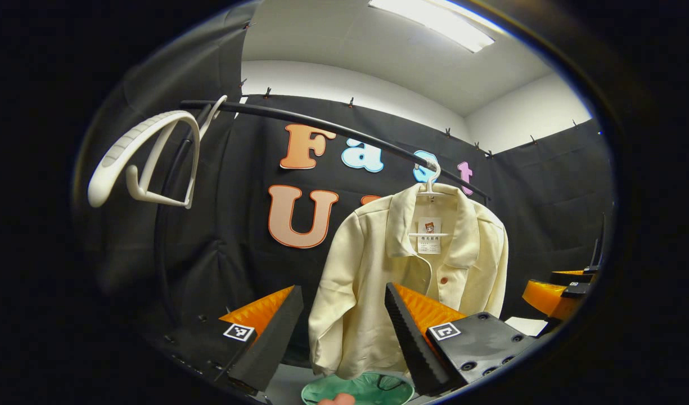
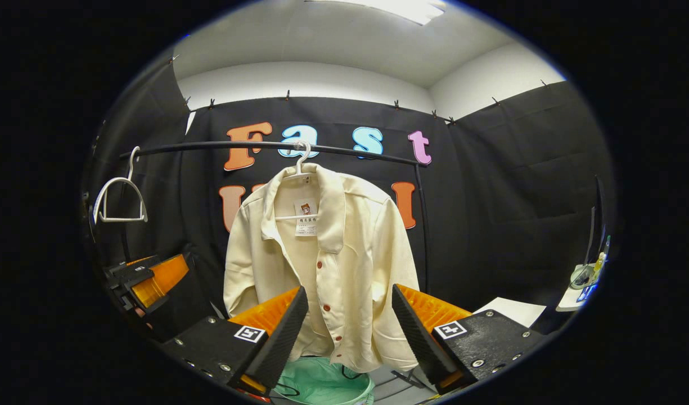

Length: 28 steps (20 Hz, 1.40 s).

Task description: Grasp the clothes on the hanger with both hands and then place them into the laundry hamper below.

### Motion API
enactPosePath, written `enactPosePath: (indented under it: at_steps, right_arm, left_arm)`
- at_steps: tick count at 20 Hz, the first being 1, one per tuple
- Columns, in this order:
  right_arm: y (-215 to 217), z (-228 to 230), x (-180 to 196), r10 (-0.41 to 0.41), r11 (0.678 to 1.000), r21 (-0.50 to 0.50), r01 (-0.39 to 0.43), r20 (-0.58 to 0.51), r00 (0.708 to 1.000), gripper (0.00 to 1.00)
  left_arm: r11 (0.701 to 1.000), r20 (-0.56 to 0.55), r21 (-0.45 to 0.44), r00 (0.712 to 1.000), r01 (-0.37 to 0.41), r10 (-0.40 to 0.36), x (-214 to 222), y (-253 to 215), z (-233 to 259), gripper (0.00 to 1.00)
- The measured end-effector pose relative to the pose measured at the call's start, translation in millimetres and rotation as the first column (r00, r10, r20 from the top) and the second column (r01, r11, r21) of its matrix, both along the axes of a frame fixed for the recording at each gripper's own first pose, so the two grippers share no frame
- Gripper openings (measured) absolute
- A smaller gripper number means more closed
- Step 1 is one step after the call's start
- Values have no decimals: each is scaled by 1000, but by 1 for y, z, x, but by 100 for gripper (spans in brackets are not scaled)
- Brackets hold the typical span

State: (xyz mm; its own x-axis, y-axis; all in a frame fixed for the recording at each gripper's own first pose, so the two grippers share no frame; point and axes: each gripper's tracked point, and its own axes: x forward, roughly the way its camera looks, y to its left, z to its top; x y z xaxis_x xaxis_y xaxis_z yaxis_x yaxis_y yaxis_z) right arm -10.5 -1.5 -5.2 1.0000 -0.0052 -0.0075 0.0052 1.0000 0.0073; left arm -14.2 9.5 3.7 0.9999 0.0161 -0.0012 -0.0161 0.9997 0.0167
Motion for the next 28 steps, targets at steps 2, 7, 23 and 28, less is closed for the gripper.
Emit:
enactPosePath:
  at_steps: [2,7,23,28]
  right_arm:
    - [2,-1,1,6,1000,-4,-6,0,1000,93]
    - [13,-8,20,56,998,-13,-56,-18,998,93]
    - [1,-104,233,-142,988,-94,124,-226,964,94]
    - [-32,-86,223,-164,984,-98,149,-172,971,43]
  left_arm:
    - [1000,-2,-4,1000,-4,4,0,2,0,96]
    - [1000,-14,-21,1000,-9,8,-4,3,-5,100]
    - [998,-39,10,997,-61,62,-26,32,-15,100]
    - [1000,-22,8,1000,15,-15,-6,14,-18,97]
